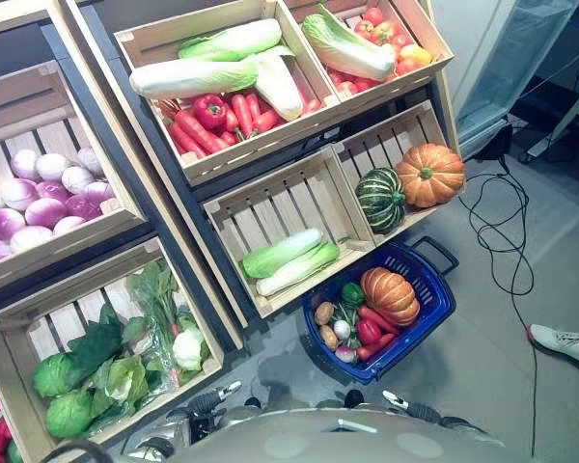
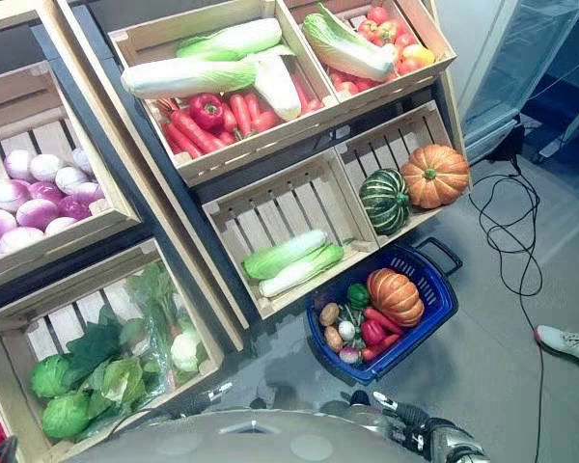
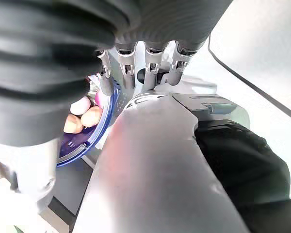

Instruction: Pick up fruits and vegetables into the basket

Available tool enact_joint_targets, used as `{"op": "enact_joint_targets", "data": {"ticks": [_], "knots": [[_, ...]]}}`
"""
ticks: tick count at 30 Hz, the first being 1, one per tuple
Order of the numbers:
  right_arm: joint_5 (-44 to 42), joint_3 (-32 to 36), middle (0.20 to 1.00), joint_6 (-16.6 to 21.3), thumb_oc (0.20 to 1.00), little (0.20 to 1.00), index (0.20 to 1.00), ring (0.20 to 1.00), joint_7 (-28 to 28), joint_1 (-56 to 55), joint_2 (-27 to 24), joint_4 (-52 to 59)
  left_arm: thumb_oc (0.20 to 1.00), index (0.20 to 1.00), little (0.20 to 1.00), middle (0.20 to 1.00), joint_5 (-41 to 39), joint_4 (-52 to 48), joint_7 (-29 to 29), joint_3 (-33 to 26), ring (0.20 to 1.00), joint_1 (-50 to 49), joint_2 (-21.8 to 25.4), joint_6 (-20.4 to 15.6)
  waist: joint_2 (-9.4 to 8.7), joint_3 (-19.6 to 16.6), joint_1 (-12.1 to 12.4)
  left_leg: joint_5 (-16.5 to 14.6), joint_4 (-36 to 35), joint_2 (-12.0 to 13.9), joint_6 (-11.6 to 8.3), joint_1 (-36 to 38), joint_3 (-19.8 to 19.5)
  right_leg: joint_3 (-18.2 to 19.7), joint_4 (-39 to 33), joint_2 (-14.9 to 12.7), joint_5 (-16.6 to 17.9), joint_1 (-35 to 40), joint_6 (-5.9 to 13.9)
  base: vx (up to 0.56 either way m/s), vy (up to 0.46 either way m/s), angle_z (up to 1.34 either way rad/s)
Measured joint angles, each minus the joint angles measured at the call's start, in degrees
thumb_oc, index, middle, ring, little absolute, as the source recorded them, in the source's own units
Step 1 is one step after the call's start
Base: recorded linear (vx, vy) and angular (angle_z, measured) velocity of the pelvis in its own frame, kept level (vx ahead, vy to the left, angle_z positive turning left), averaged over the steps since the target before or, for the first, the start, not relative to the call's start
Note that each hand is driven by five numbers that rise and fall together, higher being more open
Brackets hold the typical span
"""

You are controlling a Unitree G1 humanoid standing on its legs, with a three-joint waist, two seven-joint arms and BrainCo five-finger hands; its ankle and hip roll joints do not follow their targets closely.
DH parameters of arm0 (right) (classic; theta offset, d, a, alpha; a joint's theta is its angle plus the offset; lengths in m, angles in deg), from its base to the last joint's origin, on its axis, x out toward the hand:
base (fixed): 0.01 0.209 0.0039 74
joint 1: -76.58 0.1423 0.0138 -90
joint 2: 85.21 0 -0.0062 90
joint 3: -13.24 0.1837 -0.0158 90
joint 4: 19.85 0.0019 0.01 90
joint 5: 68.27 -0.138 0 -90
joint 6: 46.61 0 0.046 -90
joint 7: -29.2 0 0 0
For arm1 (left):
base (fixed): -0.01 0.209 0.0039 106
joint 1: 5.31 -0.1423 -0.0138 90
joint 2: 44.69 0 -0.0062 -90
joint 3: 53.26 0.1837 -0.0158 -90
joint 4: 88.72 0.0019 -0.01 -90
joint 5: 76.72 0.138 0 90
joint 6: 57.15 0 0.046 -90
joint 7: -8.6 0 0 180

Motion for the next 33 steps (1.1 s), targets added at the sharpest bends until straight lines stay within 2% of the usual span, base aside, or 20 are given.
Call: {"op": "enact_joint_targets", "data": {"ticks": [4,7,10,14,17,19,21,24,29,30,33], "knots": [[0.0,0.0,1.000,0.4,1.000,1.000,1.000,1.000,0.0,0.0,-0.4,0.0,1.000,1.000,1.000,1.000,1.0,0.0,0.0,0.6,1.000,0.0,-0.1,-1.4,0.09,0.1,0.0,0.0,0.0,0.0,0.00,0.0,0.0,0.0,0.0,0.0,0.0,0.0,0.00,-0.06,0.009,0.02],[0.0,-0.1,1.000,2.4,1.000,1.000,1.000,1.000,-0.2,-0.2,-0.4,0.0,1.000,1.000,1.000,1.000,4.5,-0.3,0.3,2.7,1.000,0.2,-0.1,-3.9,0.31,0.2,0.0,0.0,0.0,0.0,0.01,0.0,0.0,0.0,0.0,0.0,0.0,0.0,0.01,0.00,0.000,0.00],[-0.1,-0.5,1.000,5.5,1.000,1.000,1.000,1.000,-2.0,-0.3,-0.3,0.3,1.000,1.000,1.000,1.000,4.6,-3.8,0.0,4.9,1.000,0.3,0.0,-7.0,0.89,0.5,-0.1,0.0,-0.1,0.0,0.01,-0.3,0.0,0.0,0.0,0.0,0.0,-0.2,0.03,0.03,0.002,0.00],[-2.7,0.2,1.000,9.5,1.000,1.000,1.000,1.000,-3.6,0.1,-0.3,2.0,1.000,1.000,1.000,1.000,4.3,-8.9,-3.8,4.9,1.000,1.5,0.3,-10.3,1.54,0.8,-0.4,0.0,0.0,0.0,0.02,-1.0,-0.1,0.0,0.0,0.0,0.0,-0.9,0.04,0.05,0.019,0.00],[-4.1,2.0,1.000,14.0,1.000,1.000,1.000,1.000,-3.5,0.8,-0.6,2.2,1.000,1.000,1.000,1.000,4.4,-9.2,-4.7,4.6,1.000,2.7,0.5,-13.8,2.13,1.2,-0.8,0.1,0.1,0.0,0.01,-1.4,-0.1,0.0,0.0,0.0,0.0,-1.3,0.01,0.04,-0.036,0.00],[-6.2,2.3,1.000,17.9,1.000,1.000,1.000,1.000,-3.8,-0.4,-1.9,7.4,1.000,1.000,1.000,1.000,6.0,-19.1,-6.0,4.9,1.000,-0.2,2.5,-16.9,2.58,2.2,-1.3,0.4,0.1,0.0,-0.34,-1.6,-0.2,-0.2,0.2,0.1,0.2,-1.4,-0.26,0.01,-0.043,0.03],[-6.8,2.4,1.000,18.6,1.000,1.000,1.000,1.000,-4.9,-2.5,-3.0,15.8,1.000,1.000,1.000,1.000,8.4,-29.6,-6.9,4.9,1.000,-2.2,5.5,-17.3,2.66,3.4,-1.4,0.5,0.2,0.1,-0.40,-1.6,-0.4,-0.2,0.3,0.1,0.2,-1.6,-0.27,0.00,0.000,0.00],[-8.4,4.7,1.000,19.3,1.000,1.000,1.000,1.000,-8.0,-7.4,-4.1,31.7,1.000,1.000,1.000,1.000,12.5,-45.6,-9.4,4.1,1.000,-4.4,13.4,-18.6,2.62,4.7,-1.5,0.5,0.2,0.0,-0.40,-2.2,-0.5,-0.2,0.3,0.1,0.2,-2.2,-0.26,0.00,0.000,0.00],[-8.5,6.6,1.000,21.3,1.000,1.000,1.000,1.000,-12.4,-9.9,-4.6,43.0,1.000,1.000,1.000,1.000,16.0,-54.0,-15.9,1.9,1.000,-5.0,18.2,-23.4,3.14,6.4,-1.9,0.6,1.1,-0.1,-0.24,-5.8,-0.5,0.0,1.1,-0.2,0.0,-5.9,0.04,-0.11,-0.024,-0.02],[-8.5,6.8,1.000,22.1,1.000,1.000,1.000,1.000,-14.0,-9.4,-5.2,45.2,1.000,1.000,1.000,1.000,17.1,-56.0,-18.8,1.9,1.000,-4.5,18.6,-24.7,3.32,7.8,-2.2,0.8,2.0,-0.2,-0.11,-8.0,-0.5,0.1,2.2,-0.4,0.3,-8.2,-0.42,-0.16,-0.022,-0.01],[-8.5,7.3,1.000,22.7,1.000,1.000,1.000,1.000,-17.0,-7.5,-6.1,48.5,1.000,1.000,1.000,1.000,18.5,-57.6,-23.4,2.0,1.000,-2.2,18.6,-25.8,3.41,11.2,-3.0,0.9,3.2,-0.2,0.04,-10.5,-0.6,0.3,4.5,-0.6,0.2,-11.1,-0.54,-0.11,-0.057,-0.01]]}}
